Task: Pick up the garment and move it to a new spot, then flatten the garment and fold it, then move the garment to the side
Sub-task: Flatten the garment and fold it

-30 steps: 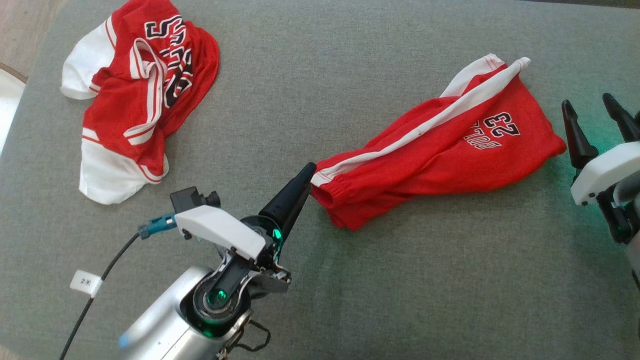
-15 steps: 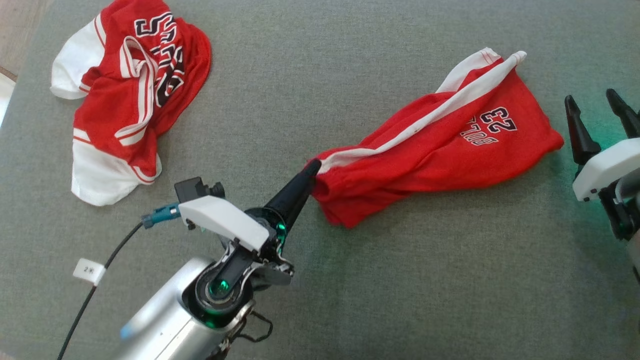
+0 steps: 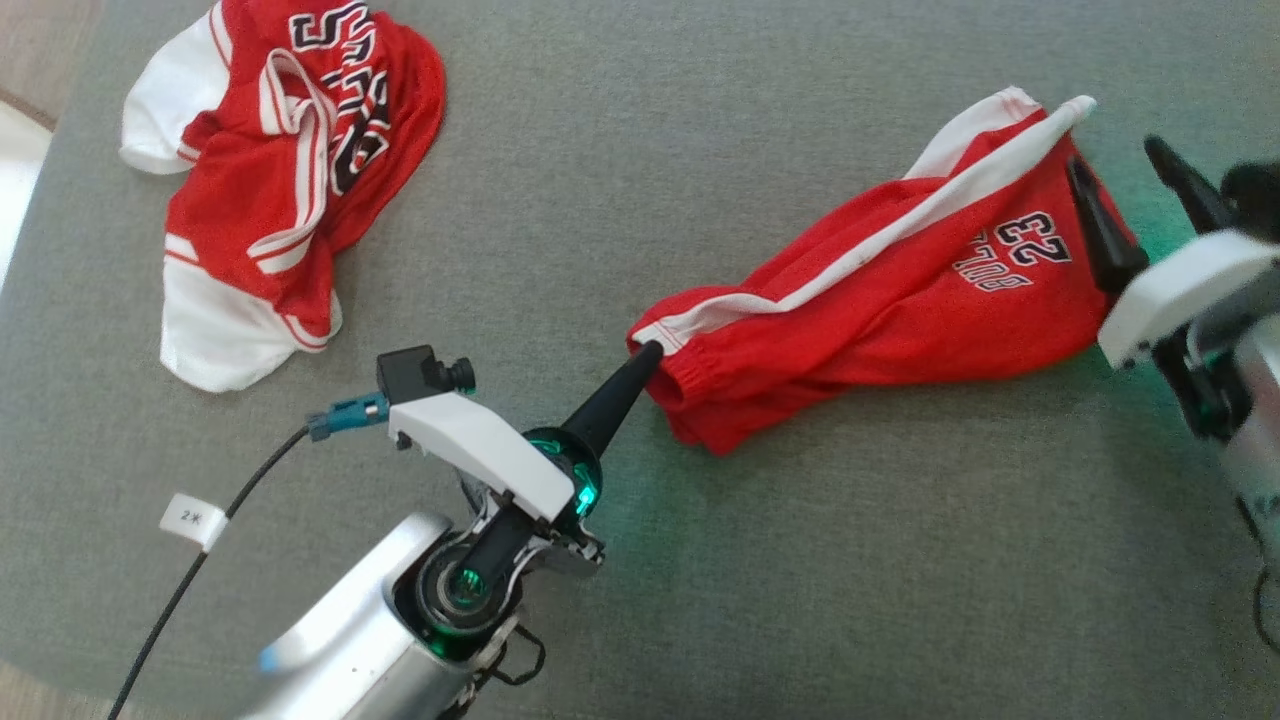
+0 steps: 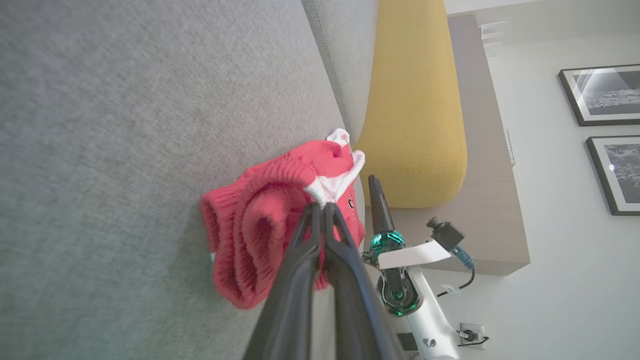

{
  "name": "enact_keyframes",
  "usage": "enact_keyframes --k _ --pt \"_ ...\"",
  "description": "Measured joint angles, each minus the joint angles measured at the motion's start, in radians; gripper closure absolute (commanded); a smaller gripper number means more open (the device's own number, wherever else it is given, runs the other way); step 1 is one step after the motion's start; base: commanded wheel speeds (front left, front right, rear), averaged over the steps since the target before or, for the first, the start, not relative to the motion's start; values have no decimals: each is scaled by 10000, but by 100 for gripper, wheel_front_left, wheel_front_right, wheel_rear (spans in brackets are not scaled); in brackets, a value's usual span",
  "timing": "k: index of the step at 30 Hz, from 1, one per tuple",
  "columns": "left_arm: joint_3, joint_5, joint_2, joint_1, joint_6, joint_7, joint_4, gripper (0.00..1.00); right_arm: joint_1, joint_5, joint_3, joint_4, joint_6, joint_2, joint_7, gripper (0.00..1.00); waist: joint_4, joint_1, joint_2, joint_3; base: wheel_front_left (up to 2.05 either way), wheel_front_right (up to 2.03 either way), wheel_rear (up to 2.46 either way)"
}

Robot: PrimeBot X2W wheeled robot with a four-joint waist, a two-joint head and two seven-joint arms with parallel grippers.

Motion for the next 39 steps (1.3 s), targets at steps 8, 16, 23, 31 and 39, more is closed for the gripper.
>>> enact_keyframes --k 8,16,23,31,39 --pt "-178 288 -38 -13 -182 8 52 100 -1300 621 823 656 0 -301 709 0 549 0 0 270 0 0 0" --pt "-192 437 -107 -179 -268 13 161 100 -1666 1062 1162 1691 0 -247 828 0 902 0 0 431 0 0 0" --pt "-288 541 -111 -180 -309 125 267 100 -1950 1233 1987 1837 0 -203 742 56 953 -1 0 482 0 0 0" --pt "-282 936 -92 -181 -314 -157 510 100 -2300 1363 2569 2182 0 -140 -171 100 844 -1 0 304 0 0 0" --pt "-102 2171 535 -826 -418 -585 583 100 -2892 1559 2406 2368 0 -38 -966 100 230 -1 0 -199 0 0 0"
